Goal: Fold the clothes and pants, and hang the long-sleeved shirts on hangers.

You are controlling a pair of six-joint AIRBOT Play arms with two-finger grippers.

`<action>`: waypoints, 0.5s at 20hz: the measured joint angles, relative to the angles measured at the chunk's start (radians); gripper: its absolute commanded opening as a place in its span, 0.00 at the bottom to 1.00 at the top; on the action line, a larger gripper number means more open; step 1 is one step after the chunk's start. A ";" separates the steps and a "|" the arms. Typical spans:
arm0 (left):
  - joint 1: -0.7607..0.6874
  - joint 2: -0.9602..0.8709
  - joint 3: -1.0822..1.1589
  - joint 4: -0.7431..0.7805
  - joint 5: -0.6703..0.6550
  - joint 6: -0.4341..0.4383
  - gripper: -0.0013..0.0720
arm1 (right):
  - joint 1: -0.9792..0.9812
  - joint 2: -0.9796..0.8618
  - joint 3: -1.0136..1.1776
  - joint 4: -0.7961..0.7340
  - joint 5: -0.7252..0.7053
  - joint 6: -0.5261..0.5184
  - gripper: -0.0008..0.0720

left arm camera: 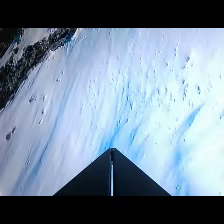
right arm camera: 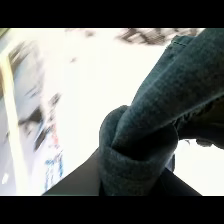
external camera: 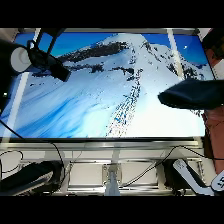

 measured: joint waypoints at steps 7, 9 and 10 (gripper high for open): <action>0.000 0.000 0.000 0.000 0.000 0.000 0.05 | -0.401 0.095 0.001 -0.314 0.093 0.141 0.06; 0.000 0.000 0.000 0.000 0.000 0.000 0.05 | -0.460 0.102 0.001 -0.488 0.124 0.245 0.06; 0.000 0.000 0.000 0.000 0.000 0.000 0.05 | -0.478 0.103 0.001 -0.568 0.135 0.297 0.06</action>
